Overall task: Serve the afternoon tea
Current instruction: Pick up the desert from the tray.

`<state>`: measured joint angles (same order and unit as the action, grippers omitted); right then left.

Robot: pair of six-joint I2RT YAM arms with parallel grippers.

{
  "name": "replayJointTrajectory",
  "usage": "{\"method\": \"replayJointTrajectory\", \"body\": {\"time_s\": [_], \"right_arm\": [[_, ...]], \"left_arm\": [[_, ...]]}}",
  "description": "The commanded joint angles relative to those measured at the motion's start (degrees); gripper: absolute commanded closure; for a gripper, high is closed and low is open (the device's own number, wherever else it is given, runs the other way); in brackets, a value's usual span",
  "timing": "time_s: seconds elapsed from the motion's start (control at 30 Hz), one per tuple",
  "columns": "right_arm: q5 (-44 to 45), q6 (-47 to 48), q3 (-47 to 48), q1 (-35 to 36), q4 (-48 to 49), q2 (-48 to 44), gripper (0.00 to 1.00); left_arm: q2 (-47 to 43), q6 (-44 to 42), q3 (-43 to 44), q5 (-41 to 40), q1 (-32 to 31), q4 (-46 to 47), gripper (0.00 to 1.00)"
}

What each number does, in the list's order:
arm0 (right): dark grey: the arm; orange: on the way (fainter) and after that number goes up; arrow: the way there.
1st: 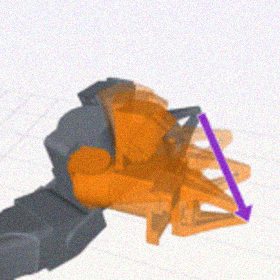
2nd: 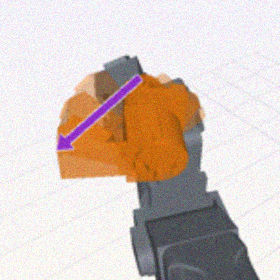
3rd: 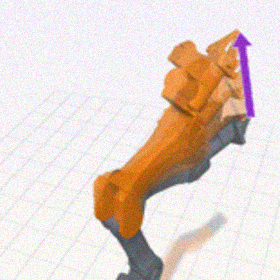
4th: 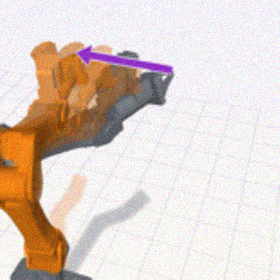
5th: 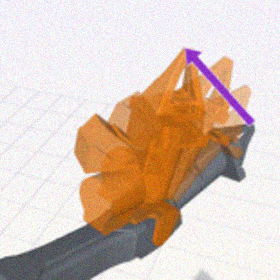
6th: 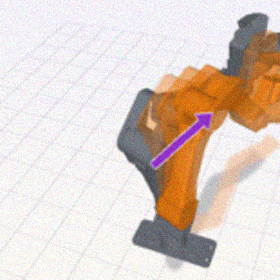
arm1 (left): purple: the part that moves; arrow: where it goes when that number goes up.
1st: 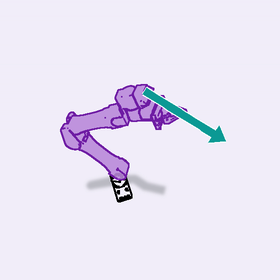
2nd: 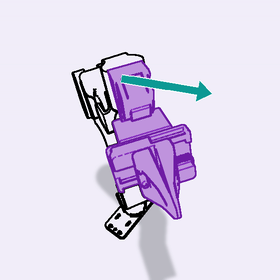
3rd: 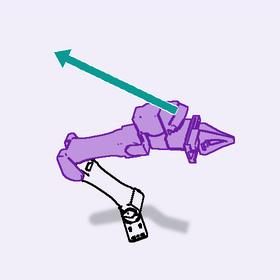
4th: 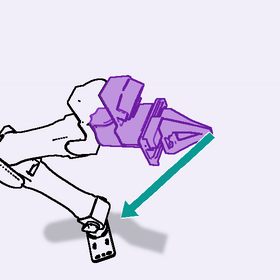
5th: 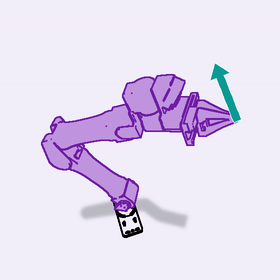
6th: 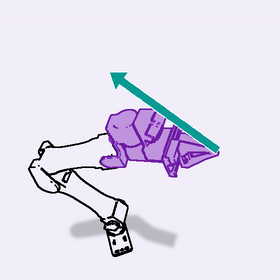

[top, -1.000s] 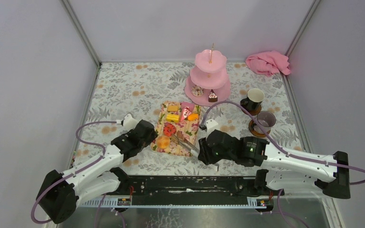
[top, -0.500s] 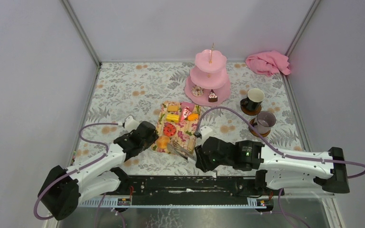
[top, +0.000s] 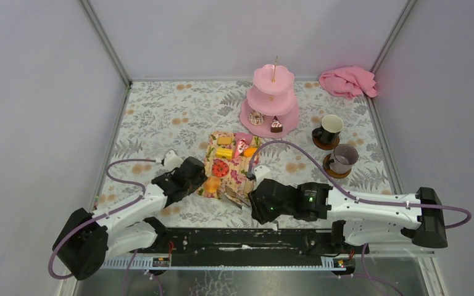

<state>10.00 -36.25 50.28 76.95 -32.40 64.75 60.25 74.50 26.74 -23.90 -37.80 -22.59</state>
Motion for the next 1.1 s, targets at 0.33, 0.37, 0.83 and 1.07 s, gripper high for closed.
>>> {"method": "replayJointTrajectory", "body": {"time_s": [0.33,0.37,0.83,1.07], "right_arm": [[1.5,2.4,2.3,0.5,2.6,2.1,0.57],[1.4,2.6,2.5,0.5,2.7,2.4,0.57],[-0.5,4.6,3.3,0.5,3.2,4.3,0.54],[-0.4,6.0,3.6,0.5,3.1,5.4,0.53]], "left_arm": [[2.3,0.8,-0.2,-0.3,0.5,3.4,0.45],[2.4,0.8,-0.1,-0.4,0.5,3.4,0.45],[3.8,1.1,-0.2,0.1,0.5,4.8,0.49],[5.6,-0.1,1.1,1.1,0.5,6.4,0.5]]}}
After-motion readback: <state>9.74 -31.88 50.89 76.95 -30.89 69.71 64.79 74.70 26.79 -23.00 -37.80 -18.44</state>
